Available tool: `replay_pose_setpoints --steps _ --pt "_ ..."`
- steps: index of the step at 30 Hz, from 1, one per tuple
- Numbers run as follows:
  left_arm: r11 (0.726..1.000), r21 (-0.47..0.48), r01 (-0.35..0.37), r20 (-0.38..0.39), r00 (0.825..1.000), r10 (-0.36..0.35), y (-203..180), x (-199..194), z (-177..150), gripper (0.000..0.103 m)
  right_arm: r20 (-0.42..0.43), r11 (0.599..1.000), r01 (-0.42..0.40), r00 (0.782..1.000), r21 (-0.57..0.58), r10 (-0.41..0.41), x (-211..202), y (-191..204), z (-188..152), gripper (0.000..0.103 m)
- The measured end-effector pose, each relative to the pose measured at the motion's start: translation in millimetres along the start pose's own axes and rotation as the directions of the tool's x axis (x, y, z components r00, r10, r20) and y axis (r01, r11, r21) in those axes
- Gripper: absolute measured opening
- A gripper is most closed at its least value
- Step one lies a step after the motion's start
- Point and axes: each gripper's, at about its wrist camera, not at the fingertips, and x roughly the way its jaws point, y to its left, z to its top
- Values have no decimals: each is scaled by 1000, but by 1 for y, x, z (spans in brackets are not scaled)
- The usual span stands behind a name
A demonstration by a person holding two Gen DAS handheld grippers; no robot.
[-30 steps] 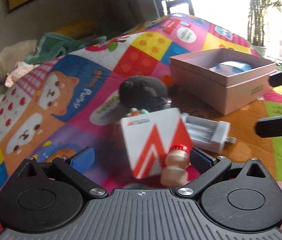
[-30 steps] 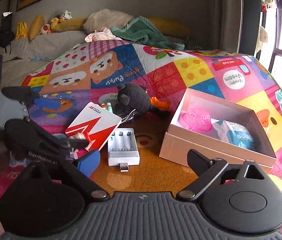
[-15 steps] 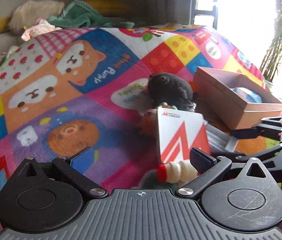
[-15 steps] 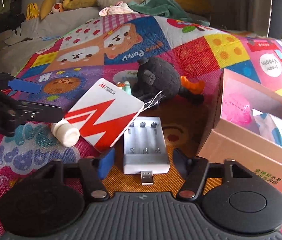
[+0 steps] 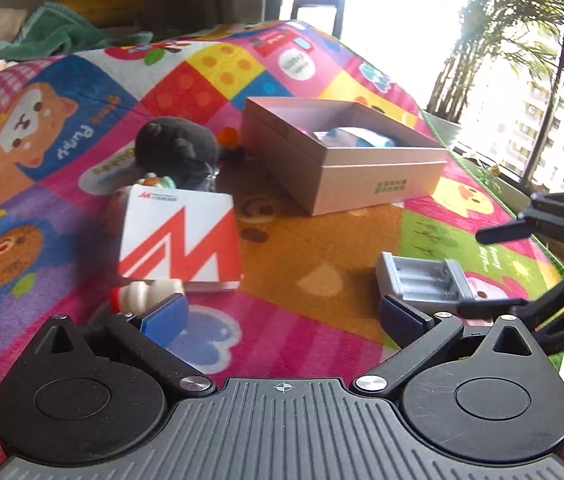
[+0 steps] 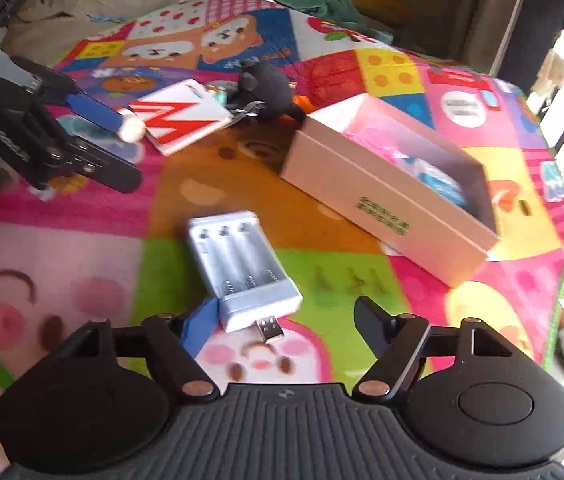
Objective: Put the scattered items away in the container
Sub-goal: 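Grasp the white battery charger with the right gripper and lift it, then grasp the white yogurt bottle with the left gripper while the right gripper holds the charger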
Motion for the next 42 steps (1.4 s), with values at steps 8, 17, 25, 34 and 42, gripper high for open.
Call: replay_pose_setpoints --steps 8,17,25,34,42 --pt "995 65 -79 12 997 79 -17 -1 -5 103 35 962 114 991 248 -126 3 -43 -7 90" --pt "985 57 -166 6 986 166 -9 -12 -19 103 134 905 -114 989 410 63 19 -20 3 103" --pt "974 -3 -229 11 973 229 13 -15 -15 103 77 895 -110 993 433 85 44 -11 7 103" --pt "964 -50 -259 -27 966 258 38 2 -2 102 106 920 -97 992 379 61 39 0 3 93" --pt "961 -30 -276 -6 961 276 42 0 3 102 118 914 -118 990 388 78 40 -2 1 97"
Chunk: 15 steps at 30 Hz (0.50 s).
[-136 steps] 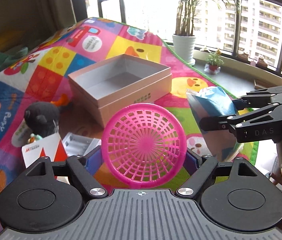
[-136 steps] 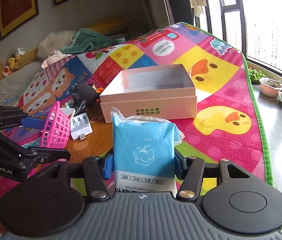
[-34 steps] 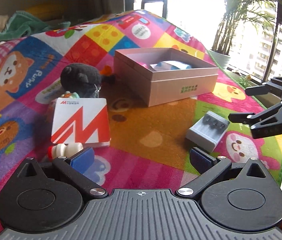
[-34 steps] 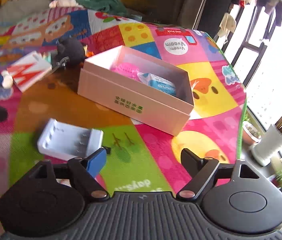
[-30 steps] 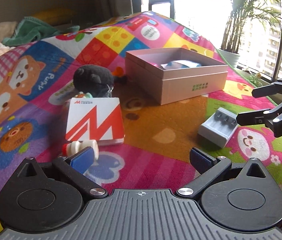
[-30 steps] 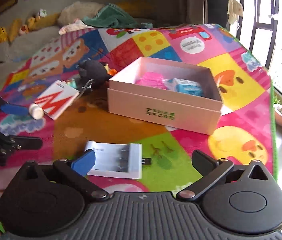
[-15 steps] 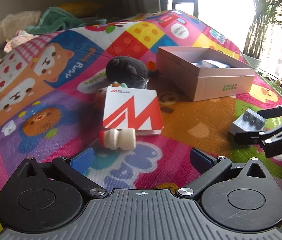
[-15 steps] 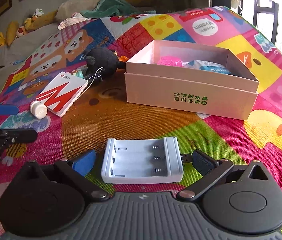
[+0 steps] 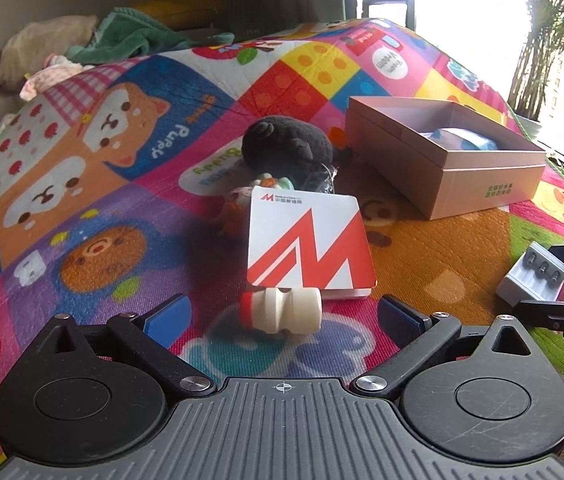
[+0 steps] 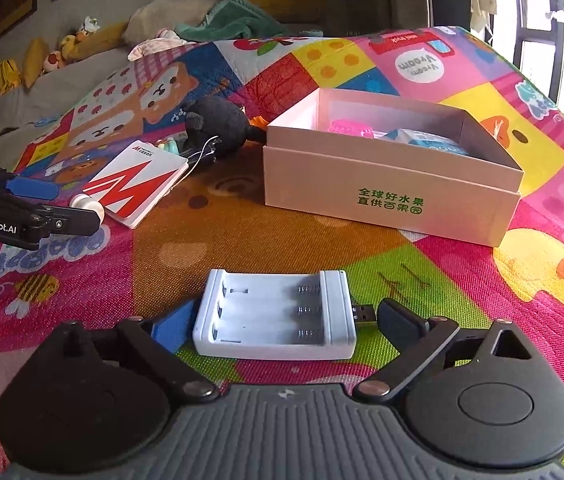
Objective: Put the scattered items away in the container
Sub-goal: 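Grasp the white yogurt bottle with the left gripper while the right gripper holds the charger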
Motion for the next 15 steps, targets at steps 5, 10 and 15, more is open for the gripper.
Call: replay_pose_setpoints --steps 5,10,15 --pt "1000 -18 6 -28 1000 -6 3 10 1 95 7 1000 -11 1000 13 11 -1 -2 -1 98" --pt "1000 -25 1 -51 999 -3 5 16 1 78 12 999 -20 1000 26 20 -2 -4 -1 99" --pt "1000 -14 -6 -49 999 6 5 16 1 71 12 999 -27 1000 33 26 -2 -6 -1 100"
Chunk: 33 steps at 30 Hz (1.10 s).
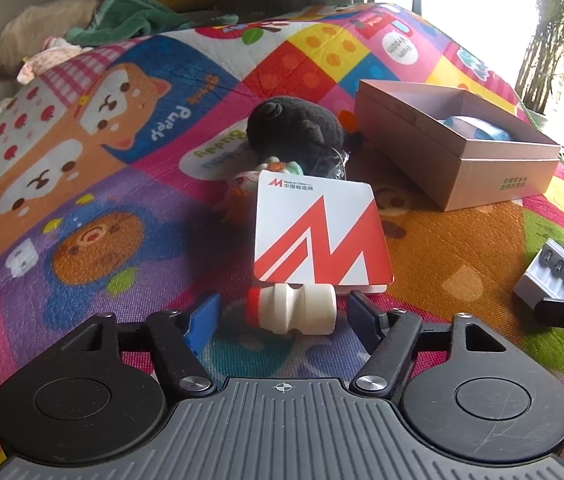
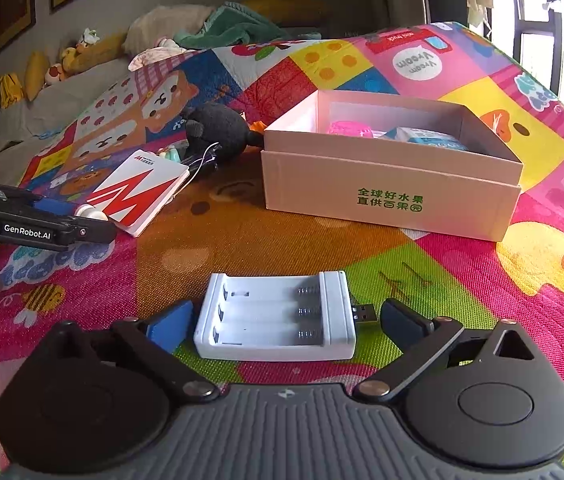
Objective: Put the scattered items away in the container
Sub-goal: 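Grasp the white yogurt bottle with the left gripper while the right gripper holds the charger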
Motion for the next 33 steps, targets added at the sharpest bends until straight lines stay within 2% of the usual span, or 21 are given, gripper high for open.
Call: replay_pose_setpoints --steps 4,8,14,17,19,20,21,29,33 --pt "1000 -2 -2 1 1000 2 1 0 1 65 0 1000 -4 1000 3 4 0 -1 0 101" --pt "999 5 33 0 999 -33 -3 -5 0 50 1 1000 -7 1000 12 7 0 -2 -1 103" --pt "987 64 149 -14 989 -148 -29 -21 -13 50 0 1000 -7 1000 12 7 -1 -2 -1 103" --pt "980 73 186 -12 983 -186 -36 -26 -18 56 0 1000 -7 1000 11 7 -1 -2 -1 103" --pt "979 72 191 -8 982 -191 -38 -26 -21 72 0 1000 -7 1000 11 7 -1 -2 -1 103" --pt "982 69 176 -7 984 -176 -39 -26 -22 88 0 1000 -7 1000 11 7 -1 -2 -1 103" --pt "986 64 154 -10 988 -154 -39 -25 -23 98 -1 1000 -7 1000 11 7 -1 -2 -1 103" --pt "996 55 72 -27 997 -71 -44 -25 -28 103 -7 1000 -15 1000 21 15 0 -4 -1 103" --pt "995 46 84 -31 996 -83 -41 -26 -30 103 -17 1000 -7 1000 11 7 1 -2 0 103"
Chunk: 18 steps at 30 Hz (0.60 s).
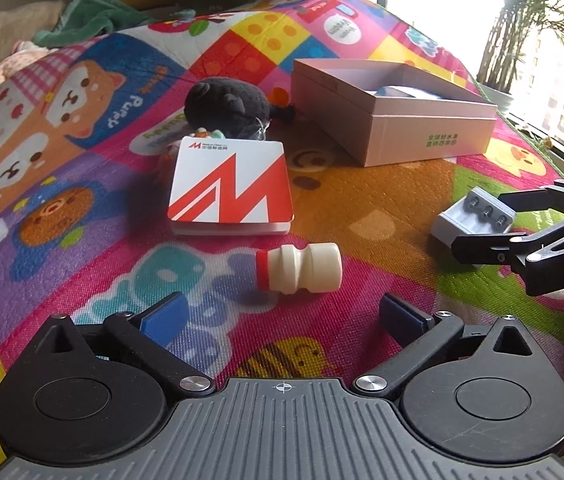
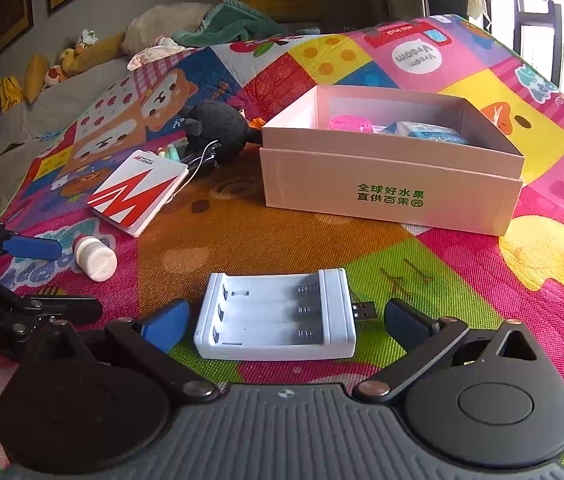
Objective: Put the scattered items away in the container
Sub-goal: 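Grasp the white yogurt bottle with the left gripper while the right gripper holds the charger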
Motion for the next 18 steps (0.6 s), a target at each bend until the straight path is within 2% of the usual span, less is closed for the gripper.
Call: replay_pose_setpoints --steps 6,10,11,12,13,18 --pt "1000 -23 -9 -8 1000 8 -1 1 2 103 -22 999 21 1000 -42 -21 3 5 2 103" --pt "998 -53 23 24 999 -22 3 2 8 103 -21 999 24 999 -45 -25 3 6 1 103" --pt "999 -49 23 32 999 -21 3 3 9 99 -20 999 24 999 -44 -25 3 6 1 103" --pt "999 -44 20 37 999 -18 3 4 10 81 -20 999 24 999 -44 -25 3 6 1 103" --pt "999 -36 11 40 999 -10 2 6 12 73 -20 999 24 999 -44 -25 3 6 1 103" --pt "999 -38 21 53 998 -19 3 8 15 68 -27 998 28 999 -48 -30 4 7 2 103"
